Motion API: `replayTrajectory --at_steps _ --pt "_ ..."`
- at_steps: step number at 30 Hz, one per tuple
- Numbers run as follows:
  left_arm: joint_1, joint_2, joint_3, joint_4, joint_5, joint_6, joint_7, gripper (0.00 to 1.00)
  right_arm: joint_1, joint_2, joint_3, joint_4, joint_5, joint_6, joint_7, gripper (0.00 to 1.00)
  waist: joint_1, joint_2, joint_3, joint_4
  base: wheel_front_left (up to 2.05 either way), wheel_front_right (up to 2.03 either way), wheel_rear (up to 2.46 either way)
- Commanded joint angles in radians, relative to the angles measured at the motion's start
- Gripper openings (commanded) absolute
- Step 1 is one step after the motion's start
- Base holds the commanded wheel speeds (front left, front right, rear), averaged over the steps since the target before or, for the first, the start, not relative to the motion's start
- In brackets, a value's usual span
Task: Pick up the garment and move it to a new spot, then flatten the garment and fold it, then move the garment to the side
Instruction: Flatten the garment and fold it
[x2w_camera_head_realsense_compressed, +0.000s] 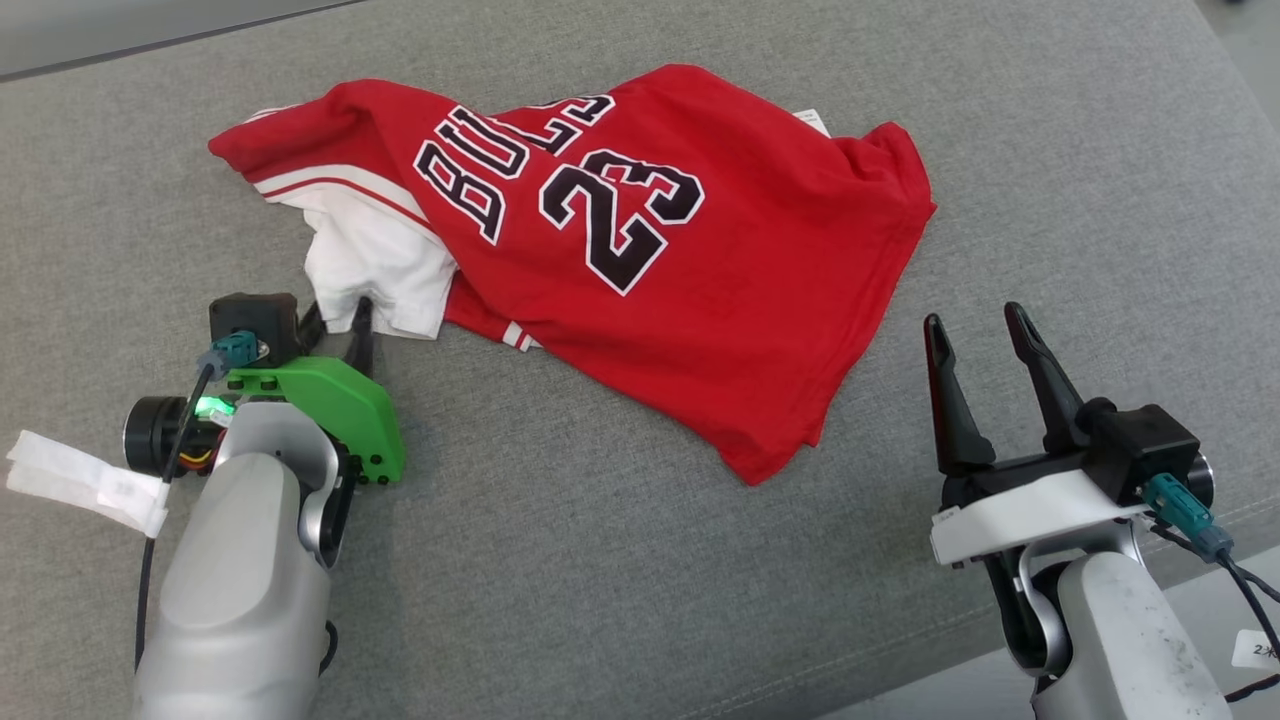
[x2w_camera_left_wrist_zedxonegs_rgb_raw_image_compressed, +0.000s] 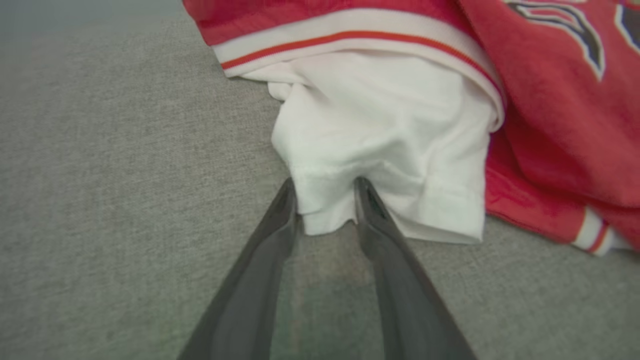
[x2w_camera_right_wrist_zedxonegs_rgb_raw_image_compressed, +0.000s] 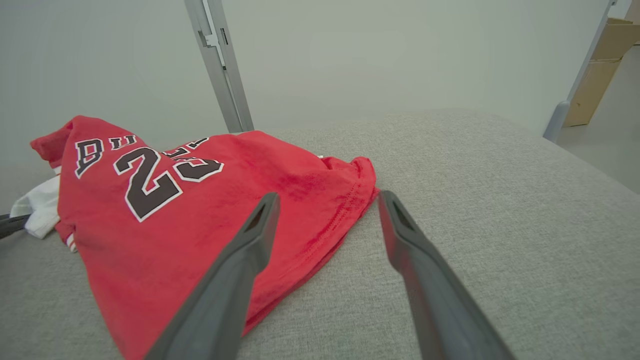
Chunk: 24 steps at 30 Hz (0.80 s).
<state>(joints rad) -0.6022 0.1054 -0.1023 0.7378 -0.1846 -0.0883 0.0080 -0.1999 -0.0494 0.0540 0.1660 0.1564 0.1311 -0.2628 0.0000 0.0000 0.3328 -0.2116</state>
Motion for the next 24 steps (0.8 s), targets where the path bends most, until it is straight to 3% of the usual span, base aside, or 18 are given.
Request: replayTrajectory --at_steps 1,11,19,24 --pt "-0.011 0.004 -0.003 0.006 -0.007 -0.006 -0.011 0.00 -0.007 -0.002 -0.004 -0.002 -0.001 -0.001 -0.003 1.00 0.0000 0.0000 -0.005 0.006 0.00 0.00 0.00" --pt "0.055 0.020 -0.040 -0.099 0.012 -0.007 -0.104 0.00 0.037 -0.002 -0.026 0.010 -0.022 -0.001 -0.003 1.00 0.0000 0.0000 -0.088 0.095 0.00 0.00 0.00" --pt "0.276 0.044 -0.061 -0.394 0.013 0.014 -0.067 0.00 0.078 -0.002 -0.036 0.025 -0.037 -0.001 -0.003 1.00 0.0000 0.0000 -0.152 0.168 0.00 0.00 0.00" --pt "0.465 0.046 -0.048 -0.574 -0.011 0.052 -0.021 0.00 0.098 -0.002 -0.048 0.039 -0.048 -0.001 -0.003 1.00 0.0000 0.0000 -0.175 0.190 0.00 0.00 0.00"
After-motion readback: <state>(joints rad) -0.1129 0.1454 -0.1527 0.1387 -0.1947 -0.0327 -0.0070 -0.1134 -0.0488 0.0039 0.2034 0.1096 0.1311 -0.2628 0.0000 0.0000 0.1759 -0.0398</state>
